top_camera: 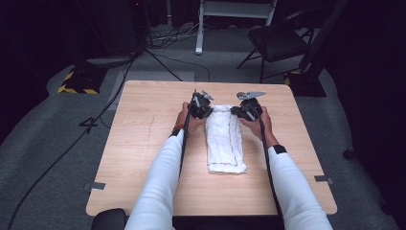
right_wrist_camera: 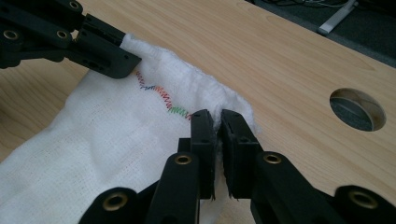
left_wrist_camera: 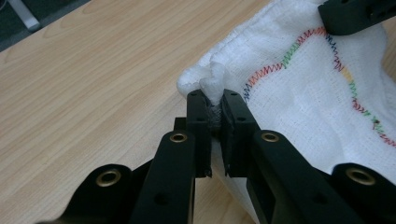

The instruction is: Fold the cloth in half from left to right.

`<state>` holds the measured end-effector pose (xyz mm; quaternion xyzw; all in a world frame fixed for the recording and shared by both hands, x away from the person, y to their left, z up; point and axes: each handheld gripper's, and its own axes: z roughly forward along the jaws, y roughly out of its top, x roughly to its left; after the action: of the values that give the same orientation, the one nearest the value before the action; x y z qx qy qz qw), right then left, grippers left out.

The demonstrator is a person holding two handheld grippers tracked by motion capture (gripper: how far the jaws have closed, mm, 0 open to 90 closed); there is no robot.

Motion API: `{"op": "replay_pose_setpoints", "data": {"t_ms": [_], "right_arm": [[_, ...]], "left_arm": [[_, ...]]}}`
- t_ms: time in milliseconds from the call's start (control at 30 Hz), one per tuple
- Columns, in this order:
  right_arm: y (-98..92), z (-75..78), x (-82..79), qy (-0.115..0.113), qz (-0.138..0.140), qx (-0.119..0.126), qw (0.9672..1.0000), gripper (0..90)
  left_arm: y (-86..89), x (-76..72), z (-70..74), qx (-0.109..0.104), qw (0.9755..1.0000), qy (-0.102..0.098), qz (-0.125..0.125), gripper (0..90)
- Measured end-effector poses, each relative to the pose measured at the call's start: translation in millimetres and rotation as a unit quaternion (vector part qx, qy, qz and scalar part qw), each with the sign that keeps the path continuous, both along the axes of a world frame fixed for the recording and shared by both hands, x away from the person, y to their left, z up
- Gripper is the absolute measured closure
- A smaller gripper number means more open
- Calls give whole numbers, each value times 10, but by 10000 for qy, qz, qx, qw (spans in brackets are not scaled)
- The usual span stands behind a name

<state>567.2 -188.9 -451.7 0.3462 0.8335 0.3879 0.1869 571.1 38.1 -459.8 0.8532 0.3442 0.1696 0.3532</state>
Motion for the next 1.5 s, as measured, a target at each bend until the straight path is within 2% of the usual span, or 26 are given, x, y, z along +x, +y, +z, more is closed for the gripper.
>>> {"op": "replay_pose_setpoints", "data": {"t_ms": [67,133,300,367,533,633,767,867,1033,1200,1267,1500], "right_arm": [[5,19,-14,-20,29,-24,10000,842],[-1,46,-31,-45,62,26,10000,842],[-33,117,-100,-112,232,58,9997,844],[-42,133,-136,-183,255,75,9995,846],[-77,128,-195,-176,324,145,9992,846],[-95,142,-235,-181,397,176,9989,846],[-101,161,-305,-221,498,133,9984,846],[-119,164,-352,-225,571,191,9979,846],[-130,188,-443,-275,692,232,9970,846],[-172,242,-529,-348,810,299,9957,846],[-187,261,-566,-369,842,298,9953,845],[-245,319,-683,-421,960,374,9938,845]], "left_arm": [[4,-27,26,76,9999,-45,-76,833],[15,-66,56,58,9999,-93,-126,833],[84,-165,97,-203,9993,-180,-261,834],[89,-189,90,-208,9992,-214,-282,835],[122,-264,125,-349,9983,-282,-359,836],[125,-323,141,-321,9981,-329,-399,836],[145,-403,164,-385,9974,-382,-477,835],[171,-459,178,-402,9969,-409,-536,835],[178,-562,204,-338,9960,-530,-630,836],[186,-656,254,-399,9945,-625,-741,835],[179,-698,273,-346,9936,-710,-809,834],[179,-832,295,-374,9919,-744,-964,830]]}}
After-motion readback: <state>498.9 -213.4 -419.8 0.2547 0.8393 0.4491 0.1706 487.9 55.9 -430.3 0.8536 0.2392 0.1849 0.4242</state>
